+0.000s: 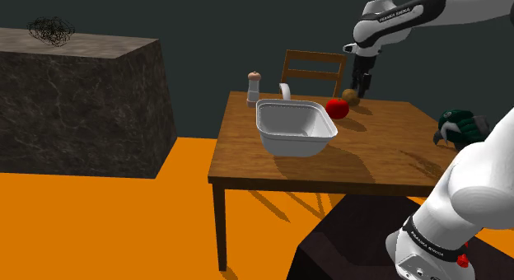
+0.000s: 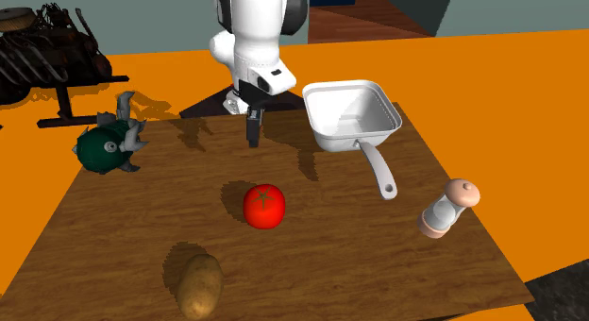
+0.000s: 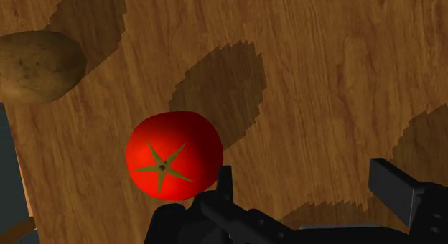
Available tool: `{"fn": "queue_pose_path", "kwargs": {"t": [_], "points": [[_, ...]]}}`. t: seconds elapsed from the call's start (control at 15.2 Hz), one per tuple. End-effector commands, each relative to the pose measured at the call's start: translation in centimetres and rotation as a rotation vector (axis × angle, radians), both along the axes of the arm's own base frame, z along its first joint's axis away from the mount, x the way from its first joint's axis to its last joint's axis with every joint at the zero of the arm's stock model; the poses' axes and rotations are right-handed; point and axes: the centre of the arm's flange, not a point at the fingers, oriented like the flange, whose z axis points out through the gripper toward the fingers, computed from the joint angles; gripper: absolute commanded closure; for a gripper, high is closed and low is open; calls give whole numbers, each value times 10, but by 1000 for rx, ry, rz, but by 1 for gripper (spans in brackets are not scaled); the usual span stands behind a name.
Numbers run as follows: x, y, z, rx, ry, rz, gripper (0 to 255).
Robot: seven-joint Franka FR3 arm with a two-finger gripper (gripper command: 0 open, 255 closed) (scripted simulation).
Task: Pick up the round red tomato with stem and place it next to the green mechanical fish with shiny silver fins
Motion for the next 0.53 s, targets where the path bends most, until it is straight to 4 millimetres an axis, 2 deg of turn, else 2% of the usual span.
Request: {"fn": "queue_pose_path", "kwargs": {"t": [0.0, 0.46], "points": [[18, -15, -8, -1, 4, 54, 0], [87, -68, -33, 0, 16, 223, 0]]}}
